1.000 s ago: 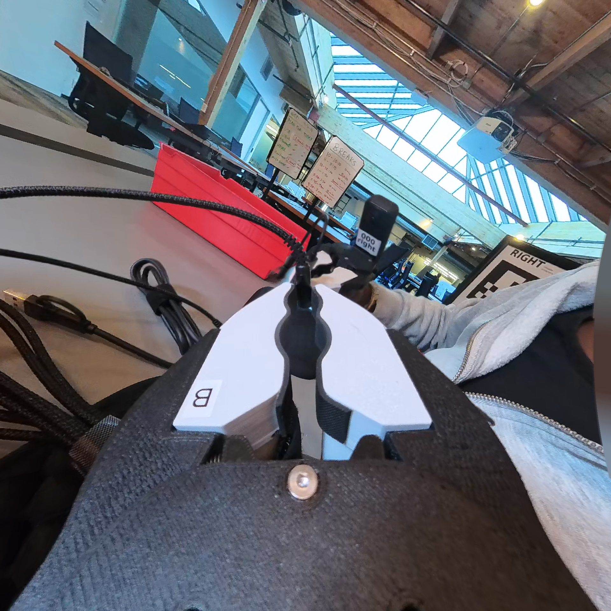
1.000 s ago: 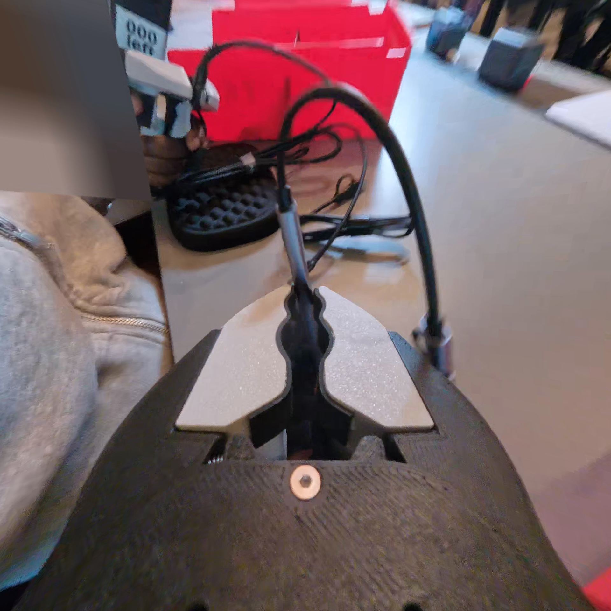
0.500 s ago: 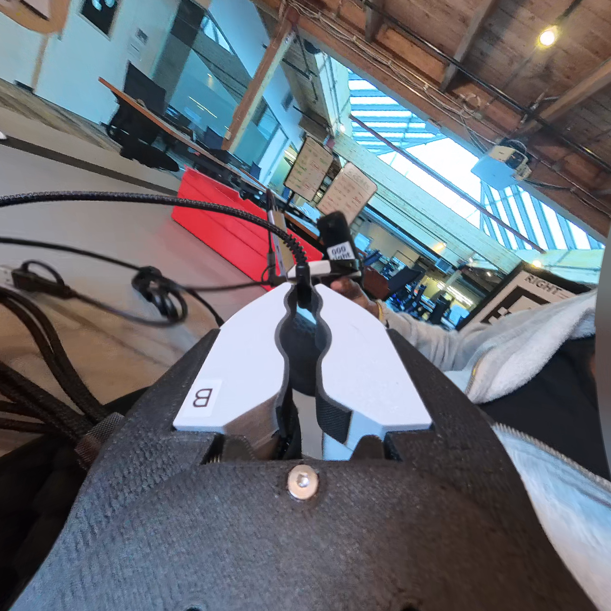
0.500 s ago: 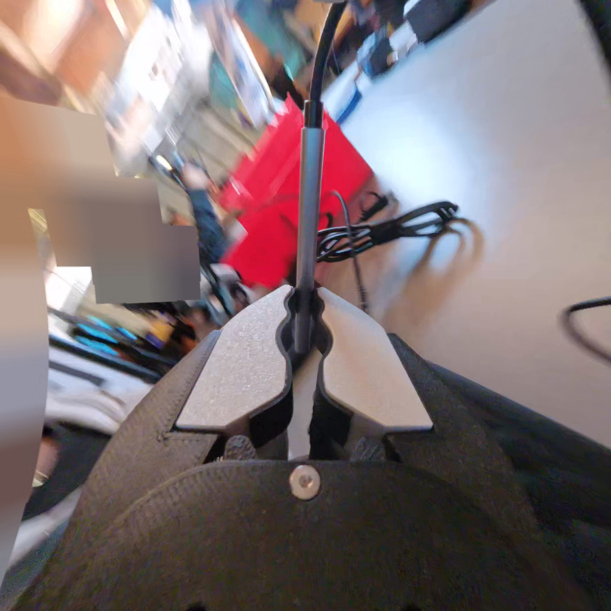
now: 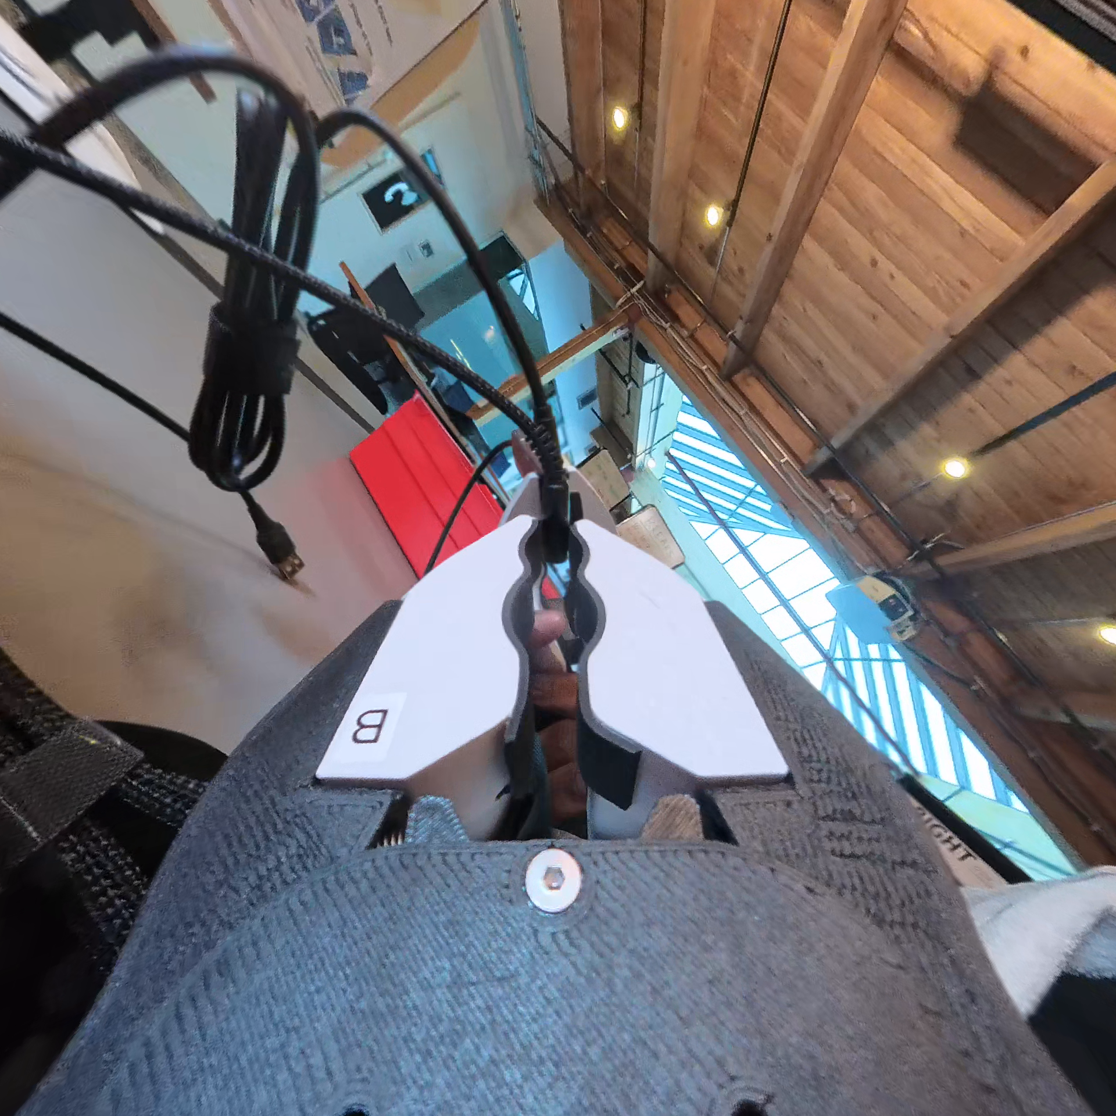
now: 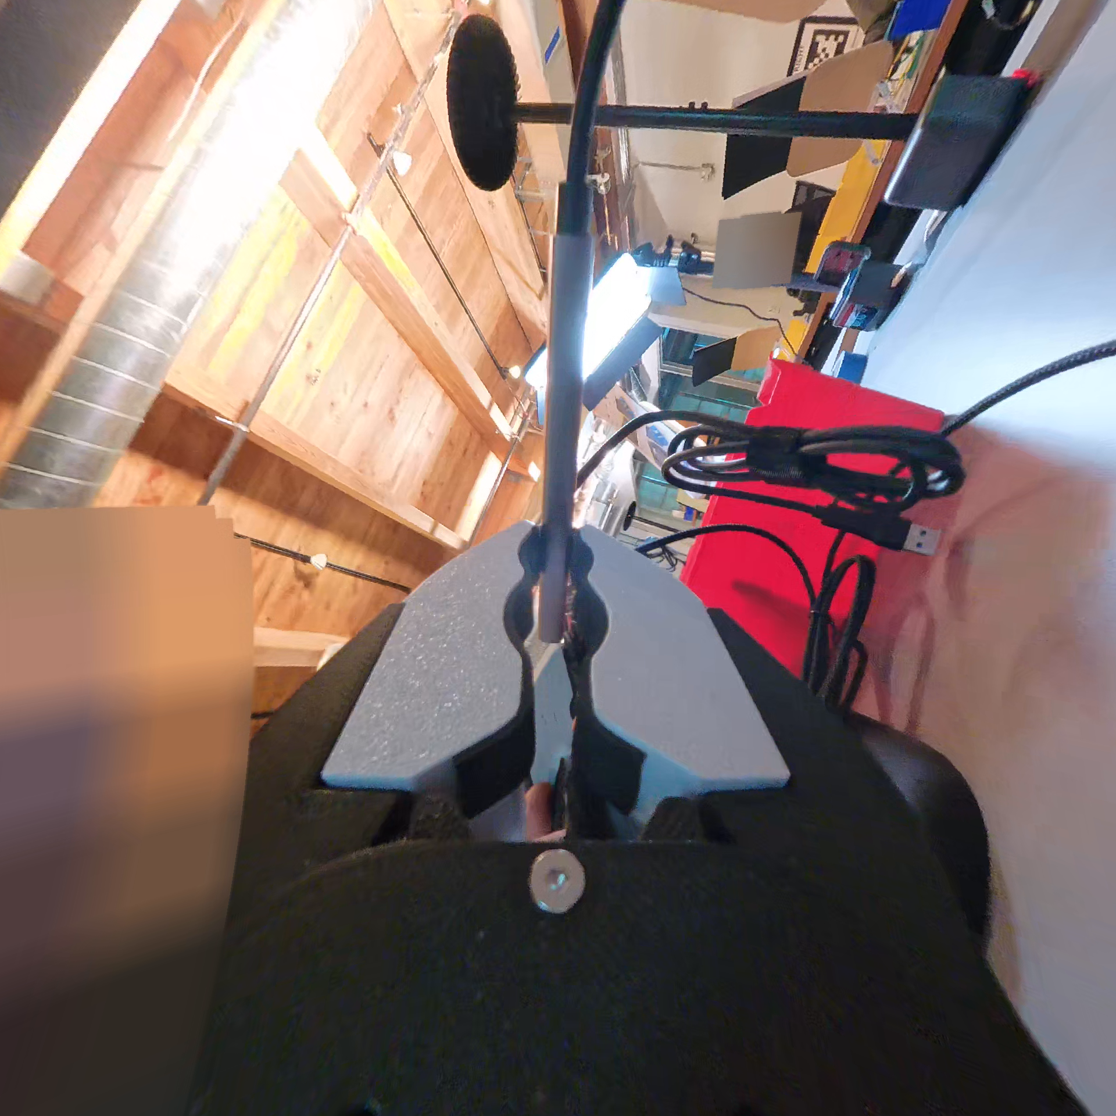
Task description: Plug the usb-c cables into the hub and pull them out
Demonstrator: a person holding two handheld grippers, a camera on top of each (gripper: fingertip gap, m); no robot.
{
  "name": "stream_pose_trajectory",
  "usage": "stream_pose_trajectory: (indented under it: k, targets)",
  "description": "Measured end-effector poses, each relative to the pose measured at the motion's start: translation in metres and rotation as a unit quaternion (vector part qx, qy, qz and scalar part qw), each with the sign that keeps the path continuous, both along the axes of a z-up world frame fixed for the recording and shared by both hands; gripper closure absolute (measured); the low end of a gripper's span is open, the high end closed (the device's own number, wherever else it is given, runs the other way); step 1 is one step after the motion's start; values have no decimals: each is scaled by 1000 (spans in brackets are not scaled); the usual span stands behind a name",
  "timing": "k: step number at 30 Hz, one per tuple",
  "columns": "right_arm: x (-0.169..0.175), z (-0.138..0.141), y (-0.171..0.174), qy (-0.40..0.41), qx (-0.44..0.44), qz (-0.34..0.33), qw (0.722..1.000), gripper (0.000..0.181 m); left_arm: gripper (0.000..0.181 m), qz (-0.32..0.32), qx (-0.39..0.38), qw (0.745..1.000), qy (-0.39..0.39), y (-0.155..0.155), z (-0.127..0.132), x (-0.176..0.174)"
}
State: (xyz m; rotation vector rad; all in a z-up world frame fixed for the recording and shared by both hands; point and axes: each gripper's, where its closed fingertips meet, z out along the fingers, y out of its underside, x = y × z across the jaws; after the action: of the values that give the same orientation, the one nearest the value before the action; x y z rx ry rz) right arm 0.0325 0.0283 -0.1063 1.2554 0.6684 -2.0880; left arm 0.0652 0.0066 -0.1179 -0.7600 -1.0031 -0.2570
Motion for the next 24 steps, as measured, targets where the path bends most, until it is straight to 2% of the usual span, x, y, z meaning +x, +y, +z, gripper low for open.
stream_pose_trajectory:
  k: [5, 8, 11, 24]
  targets:
    - [0, -3, 2, 32, 31, -35, 998, 173, 173, -10, 23, 1000, -15, 4, -6, -1]
    - [-2, 1, 9, 52, 6, -81, 995, 173, 173, 2, 85, 996, -30, 0, 0, -4]
    - [-4, 2, 11, 72, 9, -107, 992, 172, 173, -4, 102, 994, -44, 7, -2, -5]
    - [-2, 0, 9, 98, 37, -113, 988, 173, 172, -4, 109, 993, -50, 11, -6, -7]
